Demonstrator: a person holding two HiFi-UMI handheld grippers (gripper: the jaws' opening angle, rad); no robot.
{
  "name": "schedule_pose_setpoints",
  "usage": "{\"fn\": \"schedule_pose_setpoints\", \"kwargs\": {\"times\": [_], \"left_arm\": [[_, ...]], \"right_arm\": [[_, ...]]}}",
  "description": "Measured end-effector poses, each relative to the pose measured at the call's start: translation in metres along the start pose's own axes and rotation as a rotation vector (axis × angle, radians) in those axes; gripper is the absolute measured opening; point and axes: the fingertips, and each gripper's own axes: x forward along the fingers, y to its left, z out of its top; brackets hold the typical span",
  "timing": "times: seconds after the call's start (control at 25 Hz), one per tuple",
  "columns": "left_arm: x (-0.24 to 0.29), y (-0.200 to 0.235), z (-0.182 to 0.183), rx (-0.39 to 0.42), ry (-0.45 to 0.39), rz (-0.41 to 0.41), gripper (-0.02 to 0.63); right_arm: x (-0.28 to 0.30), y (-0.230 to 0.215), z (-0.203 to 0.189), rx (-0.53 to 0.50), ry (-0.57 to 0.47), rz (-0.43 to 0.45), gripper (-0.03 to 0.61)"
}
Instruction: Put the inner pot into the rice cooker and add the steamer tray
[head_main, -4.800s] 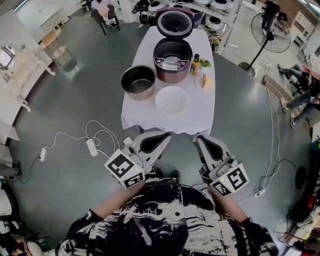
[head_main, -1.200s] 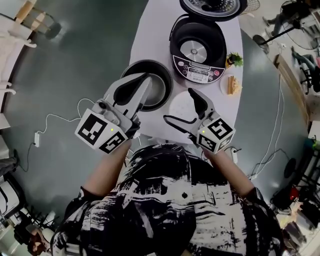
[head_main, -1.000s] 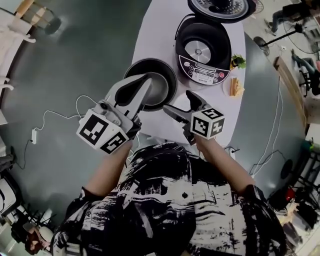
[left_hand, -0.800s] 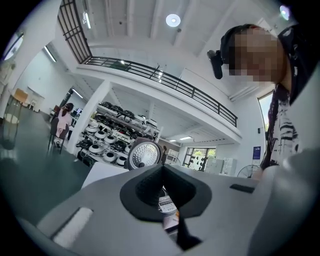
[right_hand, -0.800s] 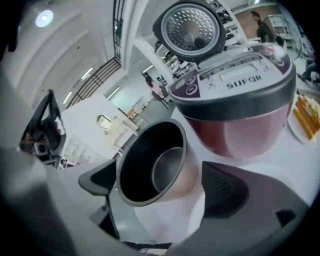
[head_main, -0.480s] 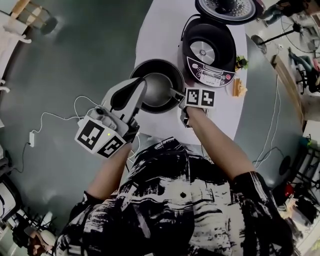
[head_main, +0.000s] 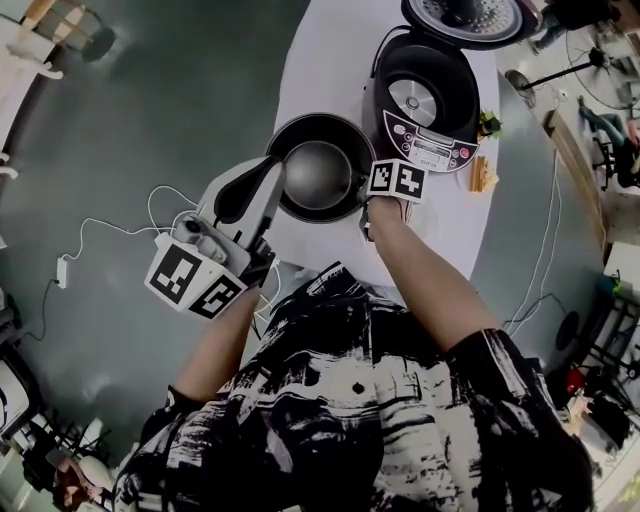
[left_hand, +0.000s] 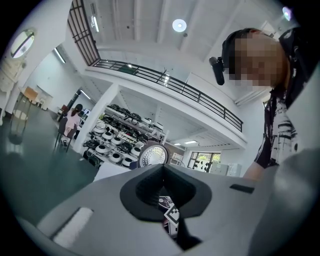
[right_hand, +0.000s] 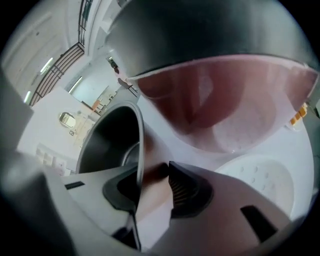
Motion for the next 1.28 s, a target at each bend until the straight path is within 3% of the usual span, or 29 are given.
{"fn": "schedule_pose_setpoints", "kwargs": {"times": [0.24,0.36,0.64,0.92,1.28], "left_arm": [[-0.002,-0.001,0.002,0.004,0.000,0.008,0.005],[-0.001,-0.004,0.003,0.008,0.000,0.001,0.005],[0.014,-0.020,0.010,0.036,-0.003,-0.042,0.005],[0.021,-0.048,0.047,0.095,-0.064,-0.094,0.005],[0.038,-0.085,0.075,0.148,-0.107,-0.176,0.005]], "right_arm": [[-0.008,-0.012,0.003,-0.039,0.009,-0.105,0.015],[-0.014,-0.011,0.002,-0.078,0.015,-0.103,0.012],[-0.039,0.017,-0.003,-0.069,0.011,0.052,0.009],[-0.109,0.040,0.003,-0.092,-0.023,0.225,0.009],[-0.211,0.001,0.023,0.008,-0.137,0.287,0.012]]}}
